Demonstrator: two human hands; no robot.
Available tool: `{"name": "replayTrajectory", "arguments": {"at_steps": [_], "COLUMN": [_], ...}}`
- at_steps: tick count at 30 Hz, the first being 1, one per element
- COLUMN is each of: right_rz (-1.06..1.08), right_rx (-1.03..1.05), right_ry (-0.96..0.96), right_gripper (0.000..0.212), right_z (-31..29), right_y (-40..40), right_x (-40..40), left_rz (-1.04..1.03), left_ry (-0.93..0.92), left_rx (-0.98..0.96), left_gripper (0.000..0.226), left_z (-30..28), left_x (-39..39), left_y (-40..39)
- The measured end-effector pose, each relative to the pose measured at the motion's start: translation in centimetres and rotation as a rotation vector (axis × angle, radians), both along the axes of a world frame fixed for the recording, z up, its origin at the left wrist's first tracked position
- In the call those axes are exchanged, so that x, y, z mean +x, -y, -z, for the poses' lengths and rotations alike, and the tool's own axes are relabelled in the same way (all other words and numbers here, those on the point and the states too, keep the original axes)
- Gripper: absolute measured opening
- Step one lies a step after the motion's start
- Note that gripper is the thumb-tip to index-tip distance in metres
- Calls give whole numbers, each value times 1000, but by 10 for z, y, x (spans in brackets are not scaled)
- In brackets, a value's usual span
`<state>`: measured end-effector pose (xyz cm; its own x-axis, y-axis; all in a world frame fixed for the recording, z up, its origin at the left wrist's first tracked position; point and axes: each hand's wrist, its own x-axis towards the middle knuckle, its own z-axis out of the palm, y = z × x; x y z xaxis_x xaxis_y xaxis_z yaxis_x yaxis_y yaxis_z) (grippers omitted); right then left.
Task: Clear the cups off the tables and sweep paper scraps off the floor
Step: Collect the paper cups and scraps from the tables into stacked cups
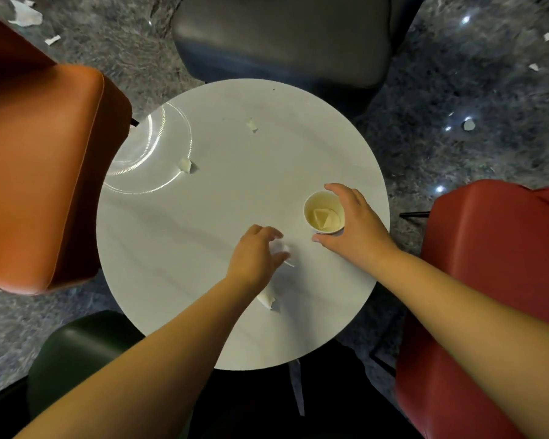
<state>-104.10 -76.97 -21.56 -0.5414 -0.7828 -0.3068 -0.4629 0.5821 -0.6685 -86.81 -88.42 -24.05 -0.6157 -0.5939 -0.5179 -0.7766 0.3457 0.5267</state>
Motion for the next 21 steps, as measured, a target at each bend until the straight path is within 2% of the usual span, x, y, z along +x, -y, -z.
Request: {"name": "replayTrajectory", "arguments": {"at_steps": [2, 4, 9, 12, 14, 16, 19, 21], "right_rz": [0, 5, 17, 14, 9, 5, -1, -11], "right_rx": [0, -1, 1, 8, 8, 7, 9, 14], "right_ry": [-7, -7, 3, 5, 17, 31, 36, 31], "right_gripper": [92, 92, 90, 90, 90, 89, 88, 88], "right_z": [2, 5, 10, 11, 11, 10, 7, 4], "right_y": [-6, -10, -18, -22, -23, -23, -19, -14], "right_x": [-3, -5, -7, -5, -3, -2, 1, 3], "left_rz": [73, 83, 69, -25, -214, -394, -442, -393], "left_ry": [26, 21, 14, 8, -71, -243, -463, -523], "left_rx": [-5, -29, -77, -55, -40, -26, -56, -1], "left_gripper": [45, 42, 24, 10, 8, 11, 16, 22], "left_z": [10, 18, 24, 17, 7, -11, -43, -57], "left_x": [-3, -6, -8, -10, -12, -19, -32, -41], "left_y": [-11, -16, -21, -18, -16, -15, -14, -13]}}
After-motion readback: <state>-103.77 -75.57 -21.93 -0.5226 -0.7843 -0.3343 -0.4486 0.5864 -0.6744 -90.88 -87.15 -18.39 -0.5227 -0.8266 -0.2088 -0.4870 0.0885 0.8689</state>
